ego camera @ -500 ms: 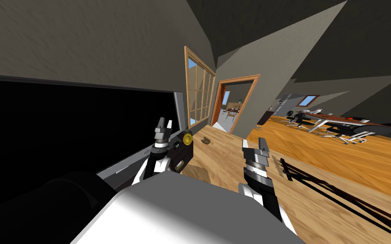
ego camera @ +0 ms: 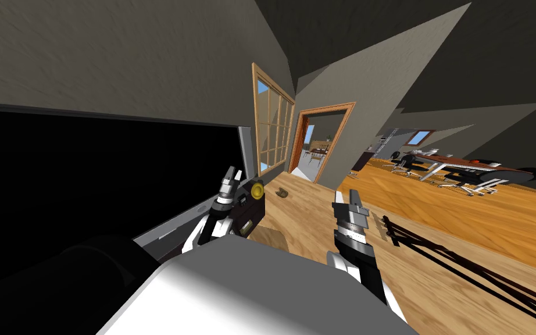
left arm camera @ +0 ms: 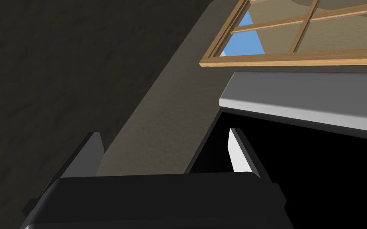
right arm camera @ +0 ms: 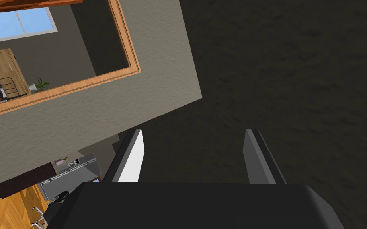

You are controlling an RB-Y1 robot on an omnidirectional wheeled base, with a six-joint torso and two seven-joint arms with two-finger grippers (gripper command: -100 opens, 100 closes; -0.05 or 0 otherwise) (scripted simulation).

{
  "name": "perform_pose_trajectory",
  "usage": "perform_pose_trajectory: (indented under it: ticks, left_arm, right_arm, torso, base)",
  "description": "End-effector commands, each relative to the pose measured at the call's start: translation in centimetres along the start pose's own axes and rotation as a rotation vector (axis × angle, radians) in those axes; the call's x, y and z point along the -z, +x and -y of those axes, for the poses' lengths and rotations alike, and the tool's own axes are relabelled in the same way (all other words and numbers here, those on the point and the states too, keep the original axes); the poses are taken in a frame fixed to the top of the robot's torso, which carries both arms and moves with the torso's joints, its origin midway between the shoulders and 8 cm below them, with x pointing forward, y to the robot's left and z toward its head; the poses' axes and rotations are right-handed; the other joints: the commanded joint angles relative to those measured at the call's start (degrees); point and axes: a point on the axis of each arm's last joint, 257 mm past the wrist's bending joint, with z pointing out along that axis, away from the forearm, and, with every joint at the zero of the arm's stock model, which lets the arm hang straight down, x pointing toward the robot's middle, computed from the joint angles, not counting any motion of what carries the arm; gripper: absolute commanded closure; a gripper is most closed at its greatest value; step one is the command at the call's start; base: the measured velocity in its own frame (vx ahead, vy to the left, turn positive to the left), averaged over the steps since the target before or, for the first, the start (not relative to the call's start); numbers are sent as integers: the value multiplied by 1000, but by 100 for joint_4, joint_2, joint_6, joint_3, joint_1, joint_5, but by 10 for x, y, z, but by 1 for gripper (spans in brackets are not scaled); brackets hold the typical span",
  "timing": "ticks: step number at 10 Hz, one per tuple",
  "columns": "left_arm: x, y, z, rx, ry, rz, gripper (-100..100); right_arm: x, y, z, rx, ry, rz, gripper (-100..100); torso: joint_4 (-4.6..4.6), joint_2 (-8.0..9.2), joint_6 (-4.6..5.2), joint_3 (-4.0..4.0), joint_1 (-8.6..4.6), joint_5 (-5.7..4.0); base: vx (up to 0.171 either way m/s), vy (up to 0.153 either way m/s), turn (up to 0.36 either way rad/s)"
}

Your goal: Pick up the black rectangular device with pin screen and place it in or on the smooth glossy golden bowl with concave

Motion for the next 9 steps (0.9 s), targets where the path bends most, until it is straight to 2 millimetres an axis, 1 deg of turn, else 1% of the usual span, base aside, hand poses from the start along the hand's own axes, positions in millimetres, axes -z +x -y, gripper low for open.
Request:
perform_pose_trajectory:
  ticks: [1, 2, 5, 6, 7, 8, 9]
  left_arm:
    - [8, 7, -24, -34, -54, -39, -100]
    - [9, 7, -26, -34, -58, -40, -100]
    - [33, 23, -80, -98, -184, -109, -100]
    - [41, 28, -95, -120, -220, -131, -100]
    - [46, 28, -103, -119, -239, -134, -100]
    - [59, 33, -122, -141, -288, -158, -100]
    - [69, 38, -136, -165, -323, -180, -100]
  right_arm:
    - [0, 0, 0, 0, 0, 0, 0]
    - [0, 0, 0, 0, 0, 0, 0]
    - [0, 0, 0, 0, 0, 0, 0]
    - [0, 0, 0, 0, 0, 0, 0]
    - [0, 0, 0, 0, 0, 0, 0]
    - [0, 0, 0, 0, 0, 0, 0]
    - [0, 0, 0, 0, 0, 0, 0]
  torso:
    - [0, 0, 0, 0, 0, 0]
    - [0, 0, 0, 0, 0, 0]
    - [0, 0, 0, 0, -2, -1]
    - [1, 4, -1, 2, -2, 0]
    - [1, 5, 0, 3, -1, 0]
    - [1, 2, -1, 2, -3, -1]
    - [0, 2, -1, 1, -4, -1]
  base:
    - [-16, 20, -23]
    - [-10, 14, -10]
    - [-18, 15, -24]
    - [-29, 18, -26]
    - [-17, 15, -12]
    - [-15, 13, -18]
    - [-21, 15, -29]
